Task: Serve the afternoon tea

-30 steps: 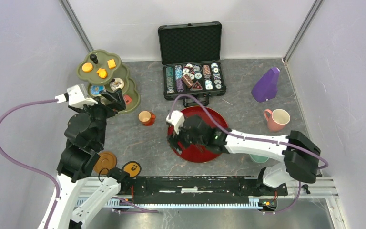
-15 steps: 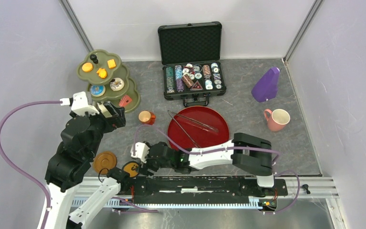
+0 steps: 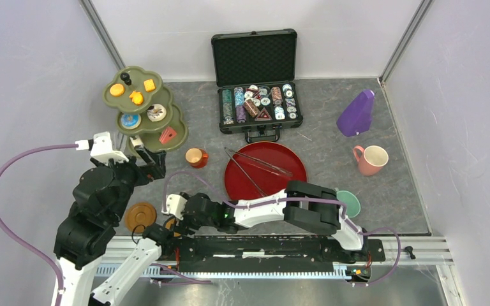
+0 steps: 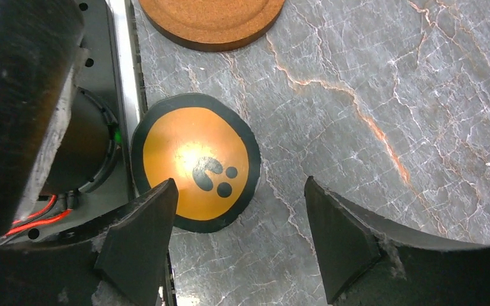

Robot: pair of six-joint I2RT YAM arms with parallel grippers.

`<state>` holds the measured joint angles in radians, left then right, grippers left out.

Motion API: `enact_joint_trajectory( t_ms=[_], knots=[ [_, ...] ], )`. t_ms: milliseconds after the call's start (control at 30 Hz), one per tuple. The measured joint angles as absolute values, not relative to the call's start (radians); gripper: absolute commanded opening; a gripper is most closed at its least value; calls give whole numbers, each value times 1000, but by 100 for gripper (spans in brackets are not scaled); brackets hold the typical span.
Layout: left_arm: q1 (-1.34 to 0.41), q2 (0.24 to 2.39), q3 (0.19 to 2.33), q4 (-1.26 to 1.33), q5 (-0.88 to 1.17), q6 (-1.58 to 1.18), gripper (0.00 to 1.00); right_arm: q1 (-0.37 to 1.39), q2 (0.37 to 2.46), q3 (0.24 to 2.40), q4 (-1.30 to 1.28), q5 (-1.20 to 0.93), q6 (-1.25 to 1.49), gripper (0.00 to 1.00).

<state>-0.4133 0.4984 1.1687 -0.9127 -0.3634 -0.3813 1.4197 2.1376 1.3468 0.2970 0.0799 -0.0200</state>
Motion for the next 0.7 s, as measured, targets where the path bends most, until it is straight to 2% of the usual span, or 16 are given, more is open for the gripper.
enact_joint_trajectory(
  t_ms=[333,467,700],
  knots=[
    [-413,476,1164,-912,-363,-381,100,1423,2192,1370,294,139,-5,70],
    [-413,475,1160,-911,-363,-380,100,1427,2207,1392,287,218,-2,66],
    [-413,475,1156,-911,-363,-379,100,1372,2216,1423,233,375,61,66]
  ],
)
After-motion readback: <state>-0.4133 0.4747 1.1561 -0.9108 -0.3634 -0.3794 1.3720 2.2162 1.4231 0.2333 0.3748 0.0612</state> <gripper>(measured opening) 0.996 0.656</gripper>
